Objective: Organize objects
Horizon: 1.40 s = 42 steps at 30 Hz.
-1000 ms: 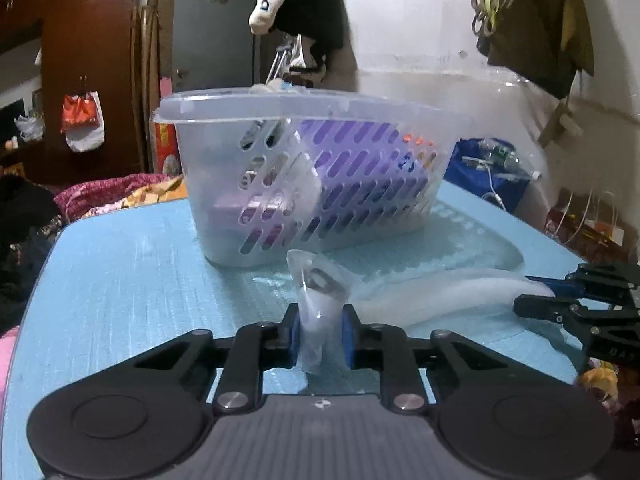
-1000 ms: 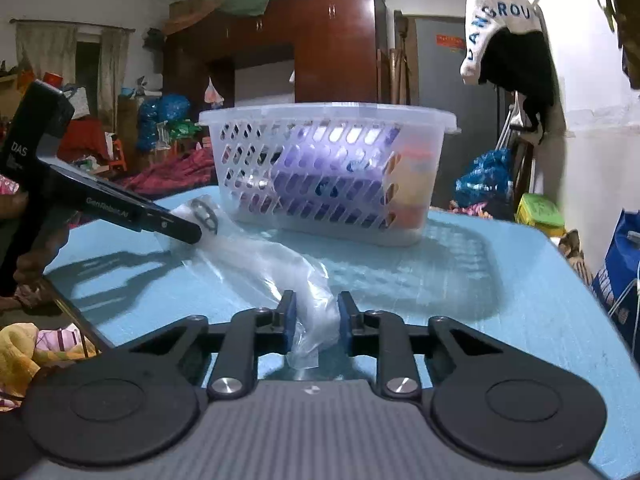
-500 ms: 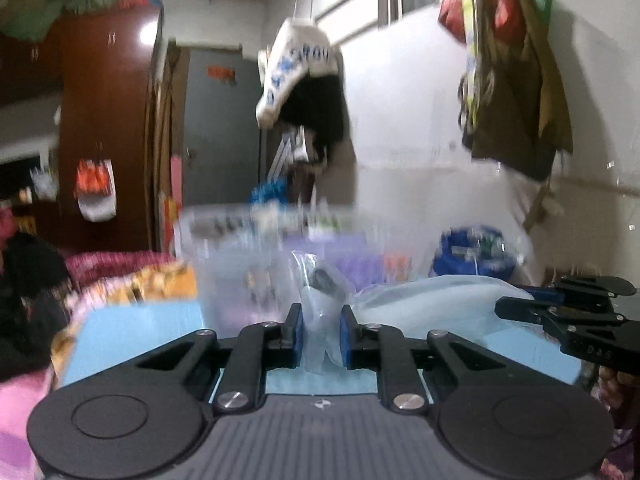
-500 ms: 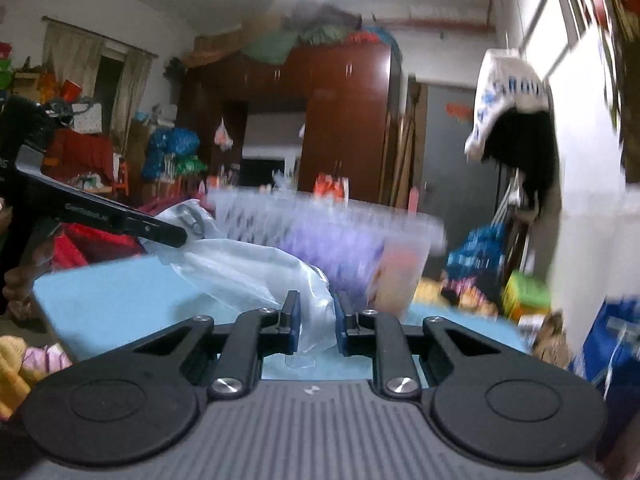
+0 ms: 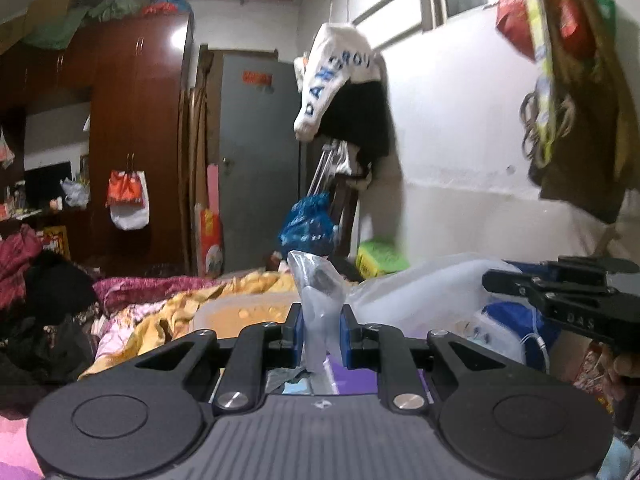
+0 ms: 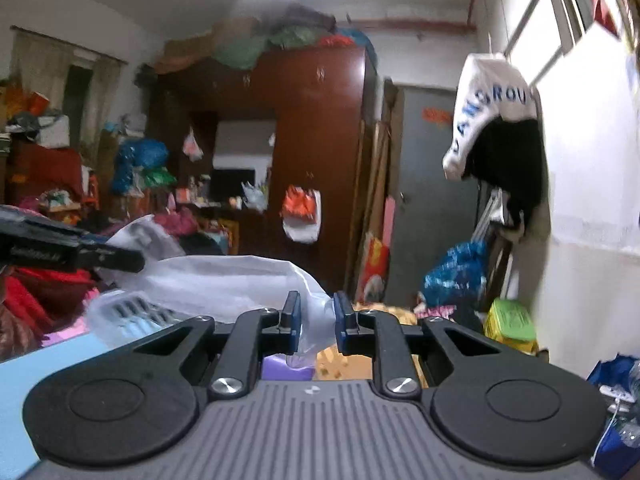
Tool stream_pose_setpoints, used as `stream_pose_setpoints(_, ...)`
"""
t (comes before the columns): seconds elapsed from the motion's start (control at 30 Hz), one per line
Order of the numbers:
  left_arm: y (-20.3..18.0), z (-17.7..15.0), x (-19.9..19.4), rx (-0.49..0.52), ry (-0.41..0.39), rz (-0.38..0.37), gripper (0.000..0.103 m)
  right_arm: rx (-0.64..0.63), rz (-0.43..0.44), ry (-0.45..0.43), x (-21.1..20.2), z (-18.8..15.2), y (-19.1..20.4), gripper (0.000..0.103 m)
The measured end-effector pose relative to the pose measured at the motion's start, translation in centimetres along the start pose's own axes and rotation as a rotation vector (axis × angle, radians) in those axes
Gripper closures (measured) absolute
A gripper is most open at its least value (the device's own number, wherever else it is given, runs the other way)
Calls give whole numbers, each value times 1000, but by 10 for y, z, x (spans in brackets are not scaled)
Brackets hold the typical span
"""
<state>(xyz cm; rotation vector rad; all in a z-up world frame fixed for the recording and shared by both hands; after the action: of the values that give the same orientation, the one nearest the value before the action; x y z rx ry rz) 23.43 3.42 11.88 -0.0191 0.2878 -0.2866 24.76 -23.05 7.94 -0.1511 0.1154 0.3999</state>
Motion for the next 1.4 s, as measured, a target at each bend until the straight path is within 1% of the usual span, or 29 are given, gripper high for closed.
stream_pose_setpoints(0.07,6,-7,7,-9,18,5,82,-11,-4,27,17,-4,2,84)
stream_pose_setpoints(0.13,9,-12,11,-1,28,27,82,-6,0,38,22,-9,3,84)
stream_pose_setpoints(0.23,16,-17,12,-11,36,41,82,-5,17,52,27,-19,6,84)
stream_pose_setpoints(0.27,17,-18,13,-10,38,45,81,-9,24,58,27,-21,5,84)
stream_pose_setpoints(0.3,17,-19,14,-5,45,51,75,-8,31,67,28,-24,4,83)
stream_pose_setpoints(0.33,17,-21,17,14,55,71,73,-6,31,79,31,-26,3,78)
stream_pose_setpoints(0.37,15,-23,20,46,59,94,60,-3,21,90,32,-27,1,67)
stream_pose_setpoints(0.4,14,-25,22,70,52,125,50,-1,-1,100,32,-28,1,63)
stream_pose_setpoints(0.43,12,-27,22,91,33,148,30,1,-34,103,33,-30,-1,56)
stream_pose_setpoints(0.47,11,-28,20,98,10,159,14,8,-69,97,32,-29,-2,43)
stream_pose_setpoints(0.5,11,-28,16,90,-14,153,13,26,-95,91,30,-30,-4,34)
stream_pose_setpoints(0.53,11,-27,12,79,-29,134,12,46,-99,90,29,-30,-7,13)
stream_pose_setpoints(0.57,11,-26,8,67,-30,113,9,63,-97,87,26,-31,-9,2)
stream_pose_setpoints(0.6,10,-26,6,55,-27,99,3,75,-105,76,22,-31,-10,2)
stream_pose_setpoints(0.63,10,-26,2,48,-30,95,2,79,-112,70,18,-30,-10,1)
stream_pose_setpoints(0.73,8,-28,-11,50,-62,120,2,107,-111,71,9,-26,-12,0)
stream_pose_setpoints(0.8,7,-30,-16,35,-77,110,2,143,-97,86,2,-25,-13,0)
stream_pose_setpoints(0.87,6,-31,-23,19,-79,94,2,182,-103,120,-6,-27,-12,0)
stream_pose_setpoints(0.97,2,-36,-34,14,-42,92,2,184,-166,162,-14,-29,-7,0)
stream_pose_setpoints(1.03,-2,-39,-40,22,-5,109,2,166,-208,169,-20,-29,-2,0)
stream_pose_setpoints(1.1,-7,-44,-50,38,12,114,2,151,-240,163,-32,-30,3,0)
stream_pose_setpoints(1.17,-12,-52,-64,41,13,113,2,114,-215,146,-45,-32,7,0)
stream_pose_setpoints(1.27,-22,-58,-82,48,-5,111,2,124,-149,114,-66,-36,12,0)
stream_pose_setpoints(1.37,-34,-65,-93,56,-4,107,2,150,-106,126,-76,-35,18,0)
stream_pose_setpoints(1.4,-38,-65,-95,58,-4,114,2,149,-104,130,-80,-37,21,0)
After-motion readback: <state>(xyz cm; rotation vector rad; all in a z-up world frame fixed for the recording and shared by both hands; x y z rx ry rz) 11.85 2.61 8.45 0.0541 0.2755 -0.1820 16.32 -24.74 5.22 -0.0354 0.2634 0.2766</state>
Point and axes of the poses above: each gripper's, at about its wrist camera, not at the fingertips, and x roughly the way its jaws point, y to its left, z to its top, the point moved 1 cm from there along x, roughly the way its jaws point, and after that the axes turned 7 degrees about -z, right-handed, at the moved point
